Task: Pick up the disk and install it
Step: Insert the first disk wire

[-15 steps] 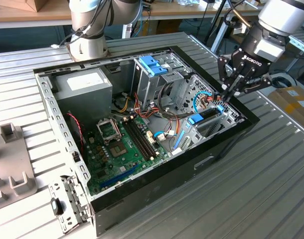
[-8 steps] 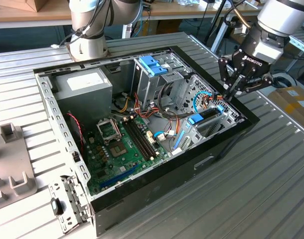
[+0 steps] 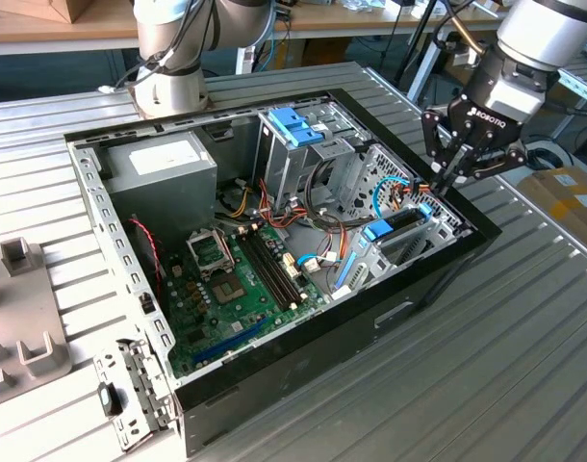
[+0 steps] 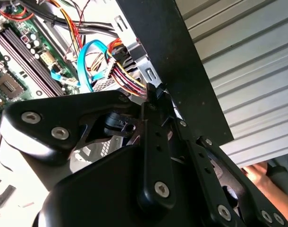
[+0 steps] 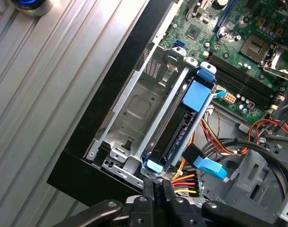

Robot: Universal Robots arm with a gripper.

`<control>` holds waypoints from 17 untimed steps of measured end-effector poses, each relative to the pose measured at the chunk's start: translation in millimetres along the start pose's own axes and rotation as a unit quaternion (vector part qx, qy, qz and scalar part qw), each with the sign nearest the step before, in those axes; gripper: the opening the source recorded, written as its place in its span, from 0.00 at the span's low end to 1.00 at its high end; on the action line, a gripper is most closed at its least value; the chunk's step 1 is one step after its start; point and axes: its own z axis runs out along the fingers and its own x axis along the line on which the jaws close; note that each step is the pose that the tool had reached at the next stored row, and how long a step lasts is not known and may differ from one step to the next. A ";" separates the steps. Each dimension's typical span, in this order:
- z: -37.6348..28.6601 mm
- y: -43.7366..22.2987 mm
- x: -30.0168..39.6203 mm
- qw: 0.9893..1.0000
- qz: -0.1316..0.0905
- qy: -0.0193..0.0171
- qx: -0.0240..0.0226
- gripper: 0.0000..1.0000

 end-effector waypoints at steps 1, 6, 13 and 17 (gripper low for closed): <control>0.1 0.0 0.0 1.000 0.003 0.000 0.000 0.19; 1.4 2.3 -1.3 1.000 0.021 -0.001 0.000 0.19; 2.3 6.4 -3.7 0.999 0.045 -0.002 0.000 0.19; 2.4 7.7 -4.4 0.998 0.058 -0.002 0.001 0.19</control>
